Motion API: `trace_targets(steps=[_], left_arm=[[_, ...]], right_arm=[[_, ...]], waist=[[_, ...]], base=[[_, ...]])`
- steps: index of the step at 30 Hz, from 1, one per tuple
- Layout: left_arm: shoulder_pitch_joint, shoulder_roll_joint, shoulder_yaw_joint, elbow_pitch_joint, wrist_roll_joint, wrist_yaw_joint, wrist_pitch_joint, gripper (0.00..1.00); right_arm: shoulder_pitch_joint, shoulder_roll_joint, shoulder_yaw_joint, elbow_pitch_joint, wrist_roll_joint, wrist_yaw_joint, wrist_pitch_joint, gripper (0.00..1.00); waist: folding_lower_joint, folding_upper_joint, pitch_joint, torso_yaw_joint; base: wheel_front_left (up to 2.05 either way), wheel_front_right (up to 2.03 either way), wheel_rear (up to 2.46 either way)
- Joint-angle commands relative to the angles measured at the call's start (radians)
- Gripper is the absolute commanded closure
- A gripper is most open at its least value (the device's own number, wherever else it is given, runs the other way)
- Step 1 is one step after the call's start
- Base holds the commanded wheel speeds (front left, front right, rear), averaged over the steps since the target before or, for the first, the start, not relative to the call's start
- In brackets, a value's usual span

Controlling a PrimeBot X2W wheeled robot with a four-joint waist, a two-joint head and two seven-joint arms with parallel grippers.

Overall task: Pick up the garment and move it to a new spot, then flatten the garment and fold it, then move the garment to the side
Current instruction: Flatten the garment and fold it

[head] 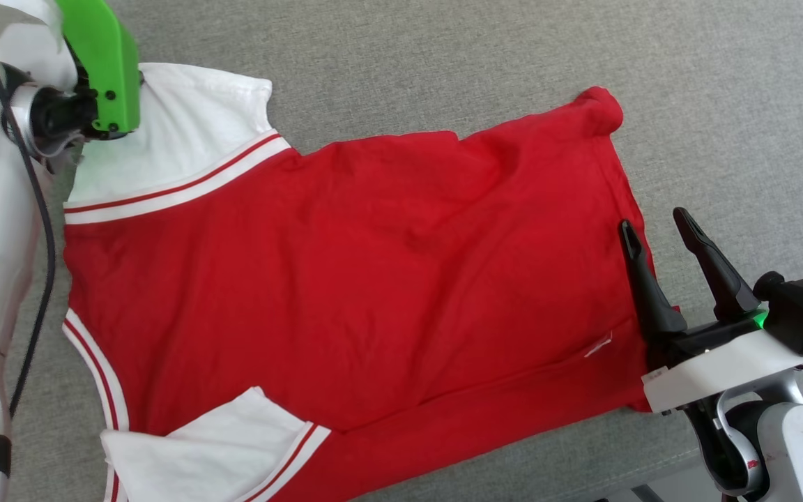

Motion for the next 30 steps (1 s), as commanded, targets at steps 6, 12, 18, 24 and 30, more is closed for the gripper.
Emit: trace_targets(steps=[6, 12, 18, 24, 30], left_arm=[[0.076, -0.028, 0.008, 0.017, -0.012, 0.015, -0.095, 1.0], [0.117, -0.028, 0.029, -0.057, -0.035, -0.006, -0.201, 1.0], [0.178, -0.035, 0.028, -0.215, -0.038, -0.007, -0.269, 1.0], [0.263, -0.019, 0.022, -0.421, -0.028, 0.027, -0.294, 1.0], [0.354, 0.011, 0.028, -0.633, -0.019, 0.081, -0.3, 1.0]], right_arm=[[-0.02, -0.029, 0.004, 0.003, -0.007, -0.001, 0.019, 0.0], [-0.017, -0.072, -0.016, 0.006, -0.012, -0.001, 0.082, 0.0], [-0.055, -0.203, 0.008, -0.017, -0.001, -0.001, 0.254, 0.0], [-0.152, -0.301, 0.001, 0.007, 0.071, -0.001, 0.481, 0.0], [-0.276, -0.346, -0.02, 0.081, 0.155, -0.001, 0.701, 0.0]], waist=[[0.0, 0.0, -0.063, 0.042], [0.0, 0.0, -0.136, 0.084], [0.0, 0.0, -0.158, 0.153], [0.0, 0.0, -0.147, 0.215], [0.0, 0.0, -0.123, 0.259]], base=[[0.0, 0.0, 0.0], [0.0, 0.0, 0.0], [0.0, 0.0, 0.0], [0.0, 0.0, 0.0], [0.0, 0.0, 0.0]])
